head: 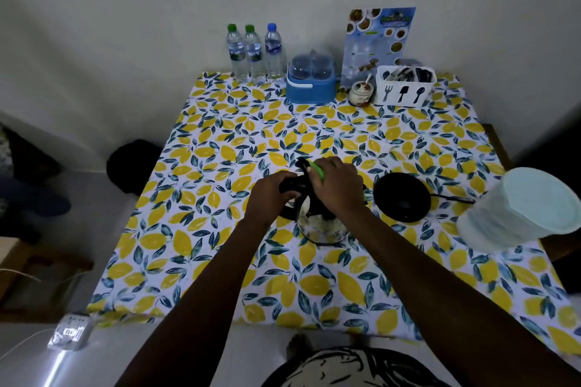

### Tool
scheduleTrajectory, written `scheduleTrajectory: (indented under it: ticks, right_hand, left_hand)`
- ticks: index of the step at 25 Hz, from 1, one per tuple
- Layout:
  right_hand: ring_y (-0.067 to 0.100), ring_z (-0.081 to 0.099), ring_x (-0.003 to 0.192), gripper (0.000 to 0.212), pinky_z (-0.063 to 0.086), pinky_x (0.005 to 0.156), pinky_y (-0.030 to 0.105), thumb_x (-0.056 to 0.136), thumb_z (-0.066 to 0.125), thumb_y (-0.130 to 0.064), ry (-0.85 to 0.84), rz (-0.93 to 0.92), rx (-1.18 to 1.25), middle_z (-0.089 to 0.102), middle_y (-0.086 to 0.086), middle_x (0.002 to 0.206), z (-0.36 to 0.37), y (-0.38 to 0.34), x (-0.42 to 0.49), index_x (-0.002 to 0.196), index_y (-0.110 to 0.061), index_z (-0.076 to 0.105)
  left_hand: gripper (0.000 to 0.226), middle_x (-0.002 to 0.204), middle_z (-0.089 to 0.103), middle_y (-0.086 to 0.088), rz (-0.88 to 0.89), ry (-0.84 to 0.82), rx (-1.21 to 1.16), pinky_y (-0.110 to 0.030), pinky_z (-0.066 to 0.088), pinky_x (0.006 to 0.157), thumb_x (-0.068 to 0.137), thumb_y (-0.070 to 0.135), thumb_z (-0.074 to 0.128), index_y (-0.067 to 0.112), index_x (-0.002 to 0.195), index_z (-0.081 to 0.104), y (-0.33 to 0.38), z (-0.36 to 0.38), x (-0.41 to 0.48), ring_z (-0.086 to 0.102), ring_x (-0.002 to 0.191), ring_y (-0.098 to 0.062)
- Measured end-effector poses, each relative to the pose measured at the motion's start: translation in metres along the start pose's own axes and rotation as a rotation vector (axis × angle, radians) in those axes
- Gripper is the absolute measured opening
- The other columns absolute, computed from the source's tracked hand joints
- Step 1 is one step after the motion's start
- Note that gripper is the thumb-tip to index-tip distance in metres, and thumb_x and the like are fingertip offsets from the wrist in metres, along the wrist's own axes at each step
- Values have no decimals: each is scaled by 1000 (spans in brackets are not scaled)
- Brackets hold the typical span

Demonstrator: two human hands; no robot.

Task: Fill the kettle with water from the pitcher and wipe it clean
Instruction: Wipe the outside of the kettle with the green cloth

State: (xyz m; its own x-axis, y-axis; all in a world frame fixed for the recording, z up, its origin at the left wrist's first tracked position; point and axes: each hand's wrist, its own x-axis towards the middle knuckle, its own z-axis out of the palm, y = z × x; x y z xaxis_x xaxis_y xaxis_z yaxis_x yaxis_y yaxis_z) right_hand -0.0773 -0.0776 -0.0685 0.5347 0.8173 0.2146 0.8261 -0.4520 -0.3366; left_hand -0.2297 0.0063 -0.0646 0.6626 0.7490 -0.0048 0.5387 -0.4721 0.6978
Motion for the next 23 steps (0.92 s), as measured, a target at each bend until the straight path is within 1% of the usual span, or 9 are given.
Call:
scheduleTrajectory:
  ticks: [4,6,8,10,12,14,16,19,23]
  right_hand:
    - [38,43,129,46,37,99,48,88,51,-51,87,-209,-78,53,7,139,9,16,-38,125,-25,60]
    - [36,42,130,42,36,100,45,90,52,-44,99,-279,-42,54,8,138,7,20,-41,125,-22,61]
    - [31,58,106,31,45,82,35,91,49,-36,28,-118,130,67,8,108,-5,9,-14,103,-15,68]
    - [32,59,81,33,36,60,32,91,47,-36,-224,145,267,59,8,76,-16,3,26,75,-11,60]
    - [33,60,84,37,37,62,32,92,49,-38,-450,355,447,61,13,82,-20,16,54,79,-5,62]
    - [30,64,84,39,44,65,30,91,53,-38,-567,485,603,66,16,95,-18,36,67,98,-3,67]
    - [26,65,77,35,48,58,26,90,56,-37,-647,539,627,68,14,94,-18,51,70,100,-5,67]
    - [25,63,61,26,47,48,23,91,59,-27,-663,615,764,67,17,86,-19,81,65,100,-4,67]
    - [15,66,62,19,50,56,26,98,50,-20,-610,633,1150,65,9,85,-21,118,19,106,-8,62]
  left_hand:
    - [32,105,74,-8,-28,-45,17,-38,54,85,78,20,74,15,110,68,0,-1,4,67,99,-26]
    - [32,105,73,-9,-40,-51,29,-37,52,83,79,20,73,15,110,68,0,-2,6,66,98,-27]
    - [33,104,73,-10,-50,-66,4,-37,52,83,78,19,75,15,110,68,1,-6,8,66,99,-27]
    - [37,108,71,-12,-68,-118,52,-34,49,81,78,19,75,14,113,66,8,-11,9,64,102,-29]
    - [44,115,66,-15,-19,-238,122,-35,46,83,82,28,72,12,121,59,21,-6,10,60,107,-32]
    - [72,126,60,-12,38,-295,182,-43,48,91,79,64,61,19,133,48,32,7,9,57,112,-33]
    - [94,134,56,-4,28,-234,228,-52,45,96,65,91,40,34,140,37,26,26,14,53,119,-32]
    - [101,139,52,-1,-26,-211,250,-55,42,99,59,94,36,36,142,34,21,34,19,49,125,-31]
    - [102,139,51,-3,-26,-207,241,-54,41,100,60,91,38,33,144,34,23,32,20,47,126,-31]
